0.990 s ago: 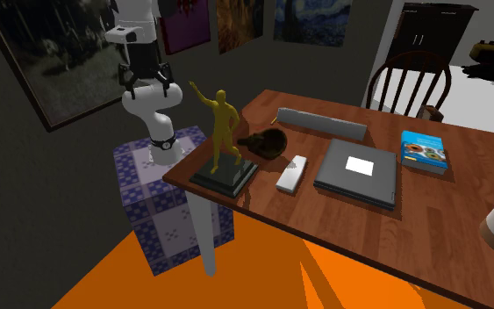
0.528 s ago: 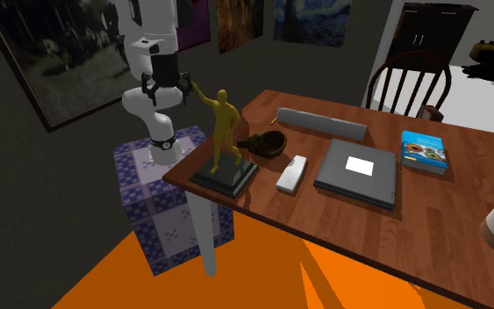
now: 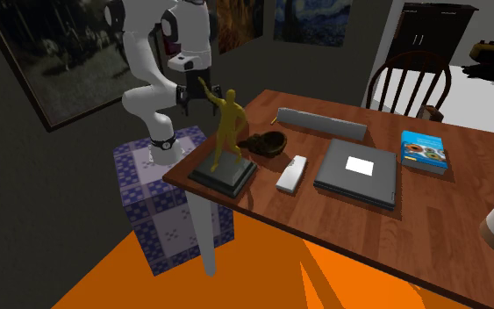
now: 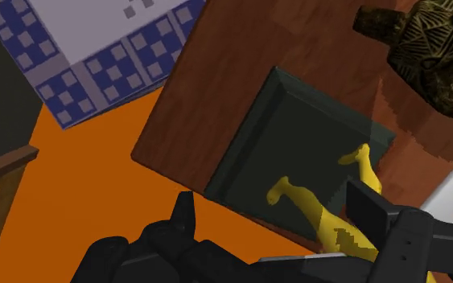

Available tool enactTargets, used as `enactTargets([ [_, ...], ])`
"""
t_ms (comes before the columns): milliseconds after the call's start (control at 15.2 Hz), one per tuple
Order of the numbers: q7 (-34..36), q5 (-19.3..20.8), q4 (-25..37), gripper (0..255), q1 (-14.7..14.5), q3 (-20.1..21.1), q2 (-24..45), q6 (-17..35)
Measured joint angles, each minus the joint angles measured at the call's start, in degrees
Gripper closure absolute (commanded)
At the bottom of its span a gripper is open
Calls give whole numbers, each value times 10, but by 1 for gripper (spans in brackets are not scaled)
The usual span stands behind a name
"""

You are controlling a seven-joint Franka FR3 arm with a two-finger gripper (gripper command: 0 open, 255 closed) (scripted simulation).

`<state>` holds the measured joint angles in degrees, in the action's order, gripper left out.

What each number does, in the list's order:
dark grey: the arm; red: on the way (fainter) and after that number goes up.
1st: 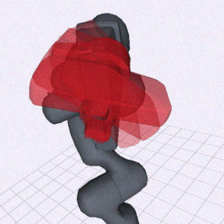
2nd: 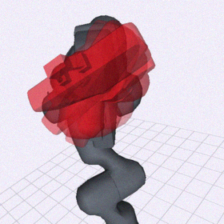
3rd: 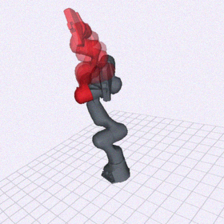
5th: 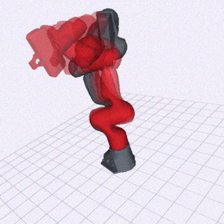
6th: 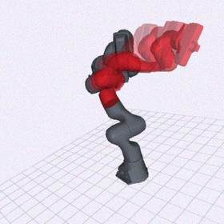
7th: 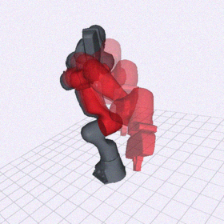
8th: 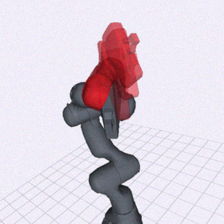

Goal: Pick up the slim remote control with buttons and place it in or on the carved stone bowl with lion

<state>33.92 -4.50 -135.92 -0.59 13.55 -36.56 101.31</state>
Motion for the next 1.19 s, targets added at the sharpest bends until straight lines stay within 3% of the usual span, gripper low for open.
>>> enactTargets([
  [198, 66, -15, 16, 0, 2, 37, 39, 38],
  [462, 148, -21, 42, 0, 7, 82, 103, 167],
  [660, 215, -18, 56, 0, 10, 119, 163, 124],
  [924, 310, 5, 99, 0, 17, 162, 249, 146],
  [1188, 415, 56, 161, 0, 16, 195, 353, 174],
])
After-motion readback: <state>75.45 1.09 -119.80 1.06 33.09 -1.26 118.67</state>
